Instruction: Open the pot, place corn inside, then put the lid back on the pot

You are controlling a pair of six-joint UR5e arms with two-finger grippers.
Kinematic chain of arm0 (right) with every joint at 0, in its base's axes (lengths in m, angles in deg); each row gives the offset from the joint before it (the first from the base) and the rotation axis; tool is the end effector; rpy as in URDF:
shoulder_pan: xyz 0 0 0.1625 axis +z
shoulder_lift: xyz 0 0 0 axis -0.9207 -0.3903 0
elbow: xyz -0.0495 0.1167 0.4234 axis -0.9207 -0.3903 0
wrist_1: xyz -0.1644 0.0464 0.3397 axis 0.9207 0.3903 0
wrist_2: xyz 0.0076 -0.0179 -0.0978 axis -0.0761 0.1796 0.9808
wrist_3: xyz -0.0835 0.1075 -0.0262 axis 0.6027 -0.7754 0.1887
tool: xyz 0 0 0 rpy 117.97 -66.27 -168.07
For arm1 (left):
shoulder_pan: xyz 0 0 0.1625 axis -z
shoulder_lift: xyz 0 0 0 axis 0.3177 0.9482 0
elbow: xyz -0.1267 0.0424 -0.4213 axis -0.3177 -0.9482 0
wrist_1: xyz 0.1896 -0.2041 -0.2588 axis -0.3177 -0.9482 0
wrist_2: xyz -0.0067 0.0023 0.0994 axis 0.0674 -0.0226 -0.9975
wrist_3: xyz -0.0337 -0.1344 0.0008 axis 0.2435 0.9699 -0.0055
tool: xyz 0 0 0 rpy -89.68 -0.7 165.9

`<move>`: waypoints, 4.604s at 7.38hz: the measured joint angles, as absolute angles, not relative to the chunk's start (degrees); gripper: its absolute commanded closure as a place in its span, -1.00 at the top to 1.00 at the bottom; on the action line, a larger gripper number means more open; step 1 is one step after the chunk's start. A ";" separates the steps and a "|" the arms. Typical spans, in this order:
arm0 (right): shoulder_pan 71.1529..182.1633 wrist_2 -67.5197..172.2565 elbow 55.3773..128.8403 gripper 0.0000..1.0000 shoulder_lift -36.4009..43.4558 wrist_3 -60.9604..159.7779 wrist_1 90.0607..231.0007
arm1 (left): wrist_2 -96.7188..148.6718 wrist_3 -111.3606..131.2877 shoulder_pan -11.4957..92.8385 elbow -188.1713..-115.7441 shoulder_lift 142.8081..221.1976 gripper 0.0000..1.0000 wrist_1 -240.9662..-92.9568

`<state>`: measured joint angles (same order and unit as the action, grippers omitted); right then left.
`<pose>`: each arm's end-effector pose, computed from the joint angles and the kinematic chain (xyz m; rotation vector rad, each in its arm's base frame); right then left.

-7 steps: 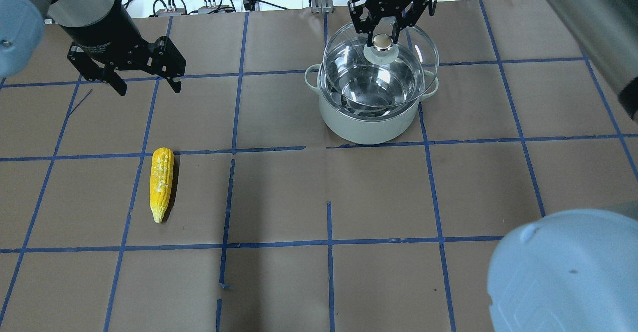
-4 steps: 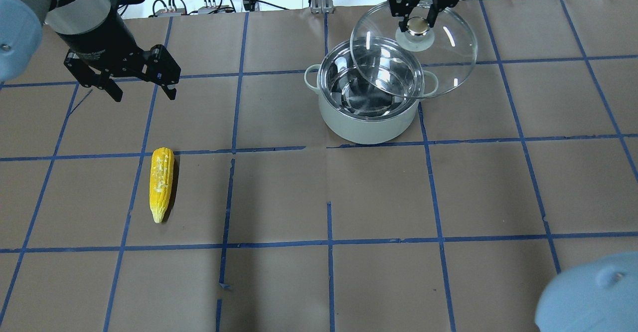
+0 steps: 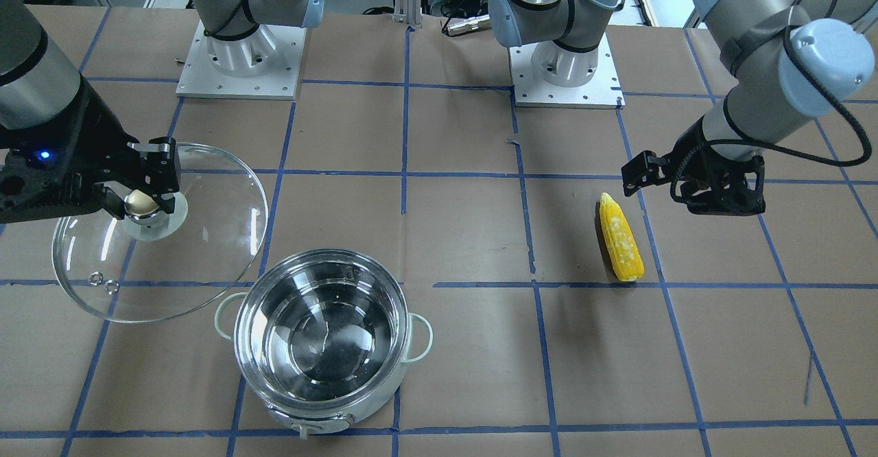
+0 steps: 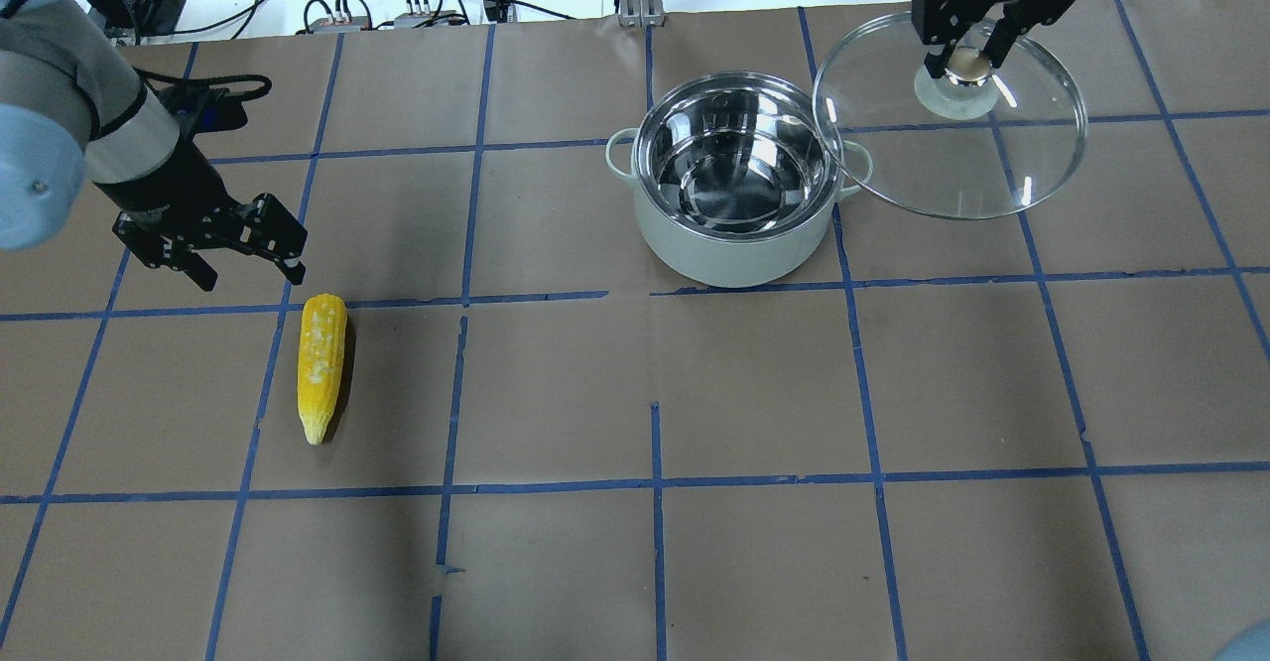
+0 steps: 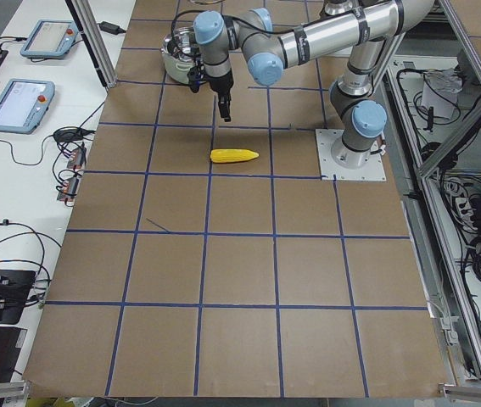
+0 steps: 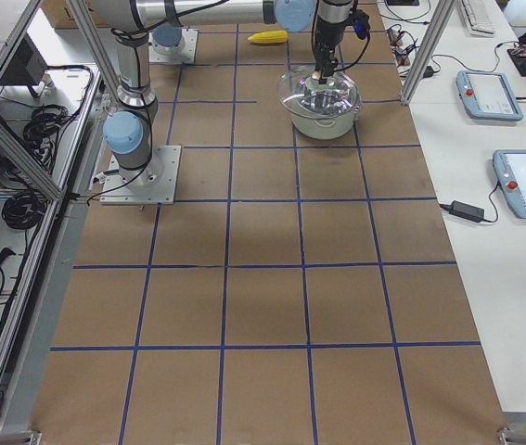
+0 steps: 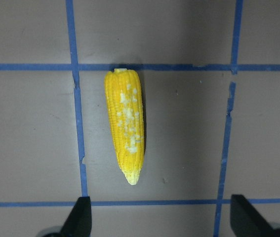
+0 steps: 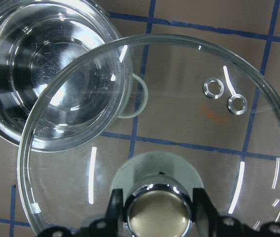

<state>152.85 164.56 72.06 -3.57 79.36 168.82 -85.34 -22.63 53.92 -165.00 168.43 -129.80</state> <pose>0.0947 -0.5613 0.4779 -0.2525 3.1145 0.0213 0.0104 -0.4764 0.3273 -0.0078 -3.0806 -0.2330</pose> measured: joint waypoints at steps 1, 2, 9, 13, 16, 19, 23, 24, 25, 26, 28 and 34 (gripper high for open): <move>152.53 164.52 73.05 -0.14 -3.96 79.98 169.10 | -84.89 -24.16 53.19 -168.77 170.97 0.99 -122.77; 152.42 164.47 73.46 -0.14 -4.11 80.21 169.23 | -84.81 -25.73 52.84 -171.56 173.15 0.99 -117.45; 152.37 164.17 73.72 -0.13 -4.11 80.32 169.34 | -85.51 -28.96 51.94 -176.18 180.67 -0.79 -105.96; 152.37 164.14 73.66 -0.13 -4.14 80.31 169.39 | -83.59 -19.13 58.36 -171.40 178.31 -0.79 -109.04; 152.38 164.10 73.65 -0.13 -4.11 80.26 169.44 | -80.89 -12.27 68.98 -159.95 178.74 -0.78 -113.26; 152.45 164.07 73.65 -0.15 -4.06 80.24 169.48 | -77.30 -3.64 78.81 -138.95 186.02 -0.77 -122.32; 152.44 164.14 73.72 -0.16 -4.04 80.24 169.39 | -76.86 8.93 89.01 -116.33 202.50 -0.72 -123.89; 152.45 164.10 73.73 -0.16 -4.02 80.24 169.39 | -77.07 9.91 90.10 -114.58 204.54 -0.22 -123.94; 152.45 164.10 73.76 -0.16 -4.02 80.23 169.39 | -77.30 10.09 91.02 -114.27 205.52 0.75 -123.93; 152.46 164.11 73.79 -0.16 -4.01 80.24 169.39 | -77.82 10.04 91.41 -114.36 206.04 1.00 -123.84; 152.46 164.12 73.81 -0.16 -3.98 80.24 169.39 | -80.35 10.23 91.89 -114.48 206.81 1.00 -123.83; 154.11 164.25 72.40 -0.10 -3.52 75.78 170.07 | -81.10 3.38 84.57 -114.73 200.87 1.00 -133.64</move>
<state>154.11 164.25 72.40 -3.52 75.78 170.07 -81.10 3.38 84.57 -114.73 200.87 -133.64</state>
